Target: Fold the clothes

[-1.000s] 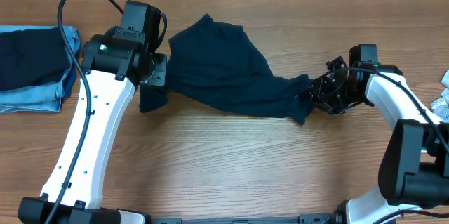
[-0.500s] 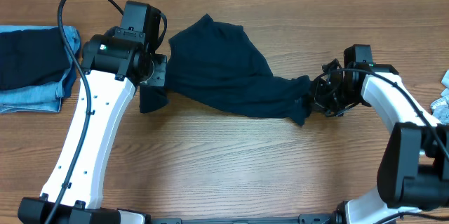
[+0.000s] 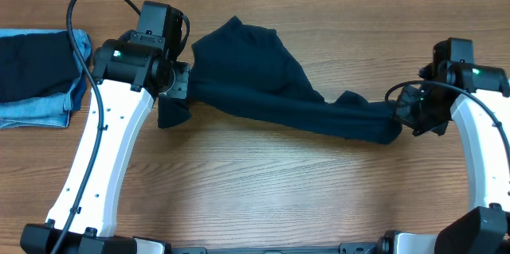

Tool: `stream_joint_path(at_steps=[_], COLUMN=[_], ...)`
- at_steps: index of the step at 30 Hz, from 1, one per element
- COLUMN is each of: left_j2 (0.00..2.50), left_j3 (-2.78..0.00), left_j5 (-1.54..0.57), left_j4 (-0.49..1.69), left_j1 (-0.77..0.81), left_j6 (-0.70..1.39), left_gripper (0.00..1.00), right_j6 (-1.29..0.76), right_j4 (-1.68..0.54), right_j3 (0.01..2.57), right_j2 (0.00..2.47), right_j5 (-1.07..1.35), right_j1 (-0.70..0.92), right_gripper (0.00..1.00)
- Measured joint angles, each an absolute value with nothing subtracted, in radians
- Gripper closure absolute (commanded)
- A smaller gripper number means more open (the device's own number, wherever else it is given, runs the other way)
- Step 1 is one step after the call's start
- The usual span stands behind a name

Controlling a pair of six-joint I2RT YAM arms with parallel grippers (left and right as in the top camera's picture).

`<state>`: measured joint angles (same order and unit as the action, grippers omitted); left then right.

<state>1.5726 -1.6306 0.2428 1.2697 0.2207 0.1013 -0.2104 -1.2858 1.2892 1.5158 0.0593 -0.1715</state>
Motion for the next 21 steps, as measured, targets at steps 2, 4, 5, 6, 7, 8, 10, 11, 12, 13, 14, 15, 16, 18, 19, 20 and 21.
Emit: stream_joint_path(at_steps=[2, 4, 5, 6, 7, 8, 10, 11, 12, 13, 14, 15, 16, 18, 19, 20, 21], left_j2=[1.573, 1.573, 1.573, 1.573, 1.573, 1.573, 1.573, 1.573, 1.573, 1.573, 1.573, 1.573, 1.573, 1.573, 1.573, 1.573, 1.573], left_j3=[-1.631, -1.631, -1.631, -1.631, -1.631, -1.631, -1.631, -1.631, -1.631, -1.631, -1.631, -1.631, -1.631, -1.631, -1.631, -1.631, -1.631], left_j5=[0.243, 0.243, 0.243, 0.243, 0.243, 0.243, 0.243, 0.243, 0.243, 0.243, 0.243, 0.243, 0.243, 0.243, 0.243, 0.243, 0.243], left_j4=[1.27, 1.27, 1.27, 1.27, 1.27, 1.27, 1.27, 1.27, 1.27, 1.271, 1.271, 1.271, 1.271, 1.271, 1.272, 1.272, 1.271], left_j1=[0.221, 0.221, 0.221, 0.221, 0.221, 0.221, 0.221, 0.221, 0.221, 0.221, 0.221, 0.221, 0.221, 0.221, 0.221, 0.221, 0.221], left_j6=[0.101, 0.101, 0.101, 0.101, 0.101, 0.101, 0.101, 0.101, 0.101, 0.101, 0.101, 0.101, 0.101, 0.101, 0.101, 0.101, 0.101], left_gripper=[0.96, 0.96, 0.96, 0.96, 0.96, 0.96, 0.96, 0.96, 0.96, 0.96, 0.96, 0.96, 0.96, 0.96, 0.96, 0.96, 0.96], right_j6=[-0.21, -0.21, -0.21, -0.21, -0.21, -0.21, -0.208, -0.204, -0.197, -0.186, -0.182, -0.176, -0.172, -0.166, -0.162, -0.161, -0.16], right_j4=[-1.295, -1.297, -1.297, -1.294, -1.29, -1.282, -1.249, -1.227, -1.211, -1.189, -1.18, -1.169, -1.159, -1.139, -1.129, -1.124, -1.108], right_j3=[1.289, 1.289, 1.289, 1.289, 1.289, 1.289, 1.288, 1.286, 1.282, 1.272, 1.265, 1.249, 1.234, 1.193, 1.164, 1.142, 1.108], right_j2=[1.516, 1.516, 1.516, 1.516, 1.516, 1.516, 1.516, 1.516, 1.516, 1.516, 1.516, 1.516, 1.516, 1.516, 1.516, 1.516, 1.516], right_j5=[0.053, 0.055, 0.058, 0.066, 0.076, 0.087, 0.118, 0.144, 0.167, 0.205, 0.226, 0.257, 0.274, 0.298, 0.307, 0.311, 0.316], right_j1=[-0.176, -0.176, -0.176, -0.176, -0.176, -0.176, -0.176, -0.176, -0.176, -0.176, -0.176, -0.176, -0.176, -0.176, -0.176, -0.176, -0.176], right_gripper=[0.96, 0.96, 0.96, 0.96, 0.96, 0.96, 0.96, 0.96, 0.96, 0.96, 0.96, 0.96, 0.96, 0.96, 0.96, 0.96, 0.96])
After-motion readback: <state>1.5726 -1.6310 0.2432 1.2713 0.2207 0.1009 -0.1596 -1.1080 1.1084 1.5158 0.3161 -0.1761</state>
